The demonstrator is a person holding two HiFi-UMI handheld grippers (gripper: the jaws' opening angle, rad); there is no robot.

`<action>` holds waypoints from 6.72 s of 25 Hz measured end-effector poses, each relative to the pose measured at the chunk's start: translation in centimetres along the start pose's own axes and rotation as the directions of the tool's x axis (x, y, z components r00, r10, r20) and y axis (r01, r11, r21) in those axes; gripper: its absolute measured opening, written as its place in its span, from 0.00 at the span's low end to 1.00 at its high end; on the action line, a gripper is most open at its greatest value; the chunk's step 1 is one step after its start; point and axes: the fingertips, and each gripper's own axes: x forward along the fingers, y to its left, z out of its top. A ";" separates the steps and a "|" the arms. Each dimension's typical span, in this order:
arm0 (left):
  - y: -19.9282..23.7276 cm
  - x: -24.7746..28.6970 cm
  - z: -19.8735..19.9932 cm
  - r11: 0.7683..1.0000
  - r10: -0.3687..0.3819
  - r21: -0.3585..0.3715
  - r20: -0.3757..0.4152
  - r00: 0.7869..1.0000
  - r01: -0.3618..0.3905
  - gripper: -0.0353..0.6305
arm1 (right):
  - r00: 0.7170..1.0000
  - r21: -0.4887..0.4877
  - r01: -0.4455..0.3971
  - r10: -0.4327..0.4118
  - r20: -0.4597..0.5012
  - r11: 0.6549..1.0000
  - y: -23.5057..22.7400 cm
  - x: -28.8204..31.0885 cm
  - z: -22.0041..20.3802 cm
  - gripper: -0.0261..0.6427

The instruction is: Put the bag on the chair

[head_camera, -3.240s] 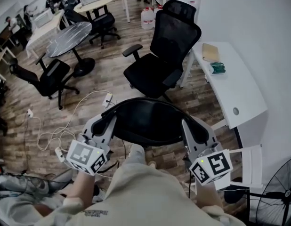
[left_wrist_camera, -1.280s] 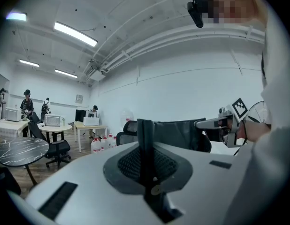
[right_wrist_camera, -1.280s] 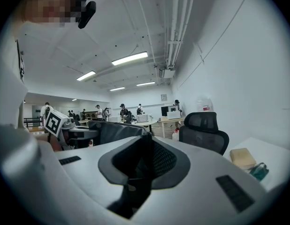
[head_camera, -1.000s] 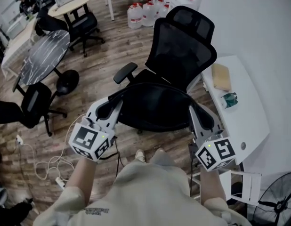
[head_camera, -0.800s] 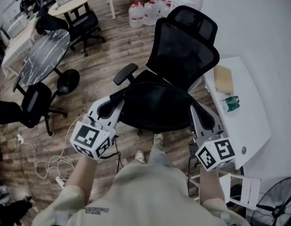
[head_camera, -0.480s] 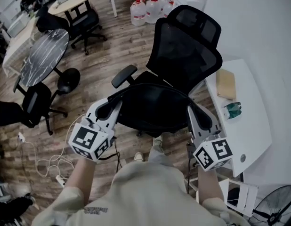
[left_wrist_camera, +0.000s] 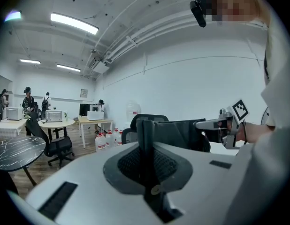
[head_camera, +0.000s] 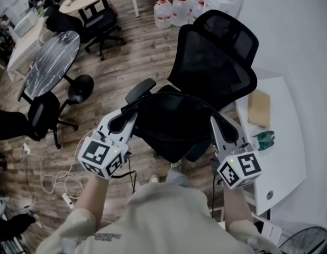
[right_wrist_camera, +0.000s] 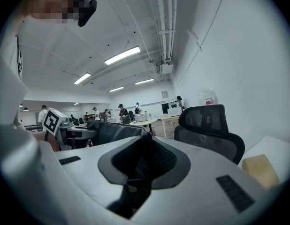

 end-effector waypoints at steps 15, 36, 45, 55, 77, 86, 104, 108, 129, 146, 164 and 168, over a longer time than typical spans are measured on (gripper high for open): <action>1.0 10.1 0.5 0.996 0.087 0.015 -0.033 0.996 -0.087 0.11 | 0.998 0.020 -0.056 0.056 -0.020 0.998 -9.6 5.9 0.2 0.14; 2.7 22.9 -4.6 1.000 -0.022 0.002 -0.131 0.991 0.023 0.11 | 0.987 0.092 0.117 -0.105 -0.122 0.989 -18.3 9.9 -6.3 0.15; 5.9 27.3 -8.5 0.989 -0.146 -0.041 -0.211 0.967 0.141 0.11 | 0.954 0.112 0.240 -0.212 -0.214 0.964 -19.0 12.8 -10.6 0.15; 9.5 32.8 -13.3 0.959 -0.280 -0.047 -0.289 0.916 0.279 0.11 | 0.901 0.143 0.382 -0.332 -0.280 0.913 -20.0 16.5 -16.1 0.15; 11.6 38.3 -29.8 0.917 -0.390 -0.138 -0.498 0.774 0.373 0.11 | 0.749 0.174 0.597 -0.465 -0.472 0.783 -20.5 18.9 -32.0 0.17; 11.8 38.6 -36.2 0.921 -0.378 -0.151 -0.571 0.729 0.359 0.12 | 0.717 0.167 0.603 -0.439 -0.542 0.780 -19.8 18.9 -39.0 0.17; 12.4 36.3 -43.8 0.941 -0.323 -0.152 -0.670 0.669 0.302 0.14 | 0.648 0.178 0.573 -0.309 -0.697 0.800 -18.5 18.2 -47.0 0.22; 12.6 35.4 -44.1 0.942 -0.316 -0.152 -0.693 0.648 0.298 0.30 | 0.615 0.181 0.553 -0.251 -0.747 0.813 -18.1 17.8 -47.2 0.34; 14.2 31.5 -27.5 0.965 -0.249 -0.057 -0.519 0.818 0.257 0.35 | 0.821 0.205 0.411 -0.263 -0.507 0.888 -16.6 17.4 -25.1 0.14; 13.4 26.3 -6.7 0.966 -0.188 0.149 -0.166 0.968 0.213 0.13 | 0.956 0.137 0.285 -0.272 -0.109 0.949 -11.8 14.3 -4.6 0.08; 5.7 19.6 9.4 0.910 -0.307 0.327 0.120 0.944 0.254 0.13 | 0.955 0.057 0.234 -0.240 0.176 0.971 -6.9 7.8 9.0 0.07; 5.4 19.1 9.8 0.894 -0.317 0.370 0.126 0.940 0.251 0.13 | 0.953 0.007 0.251 -0.249 0.172 0.968 -6.2 7.4 9.6 0.07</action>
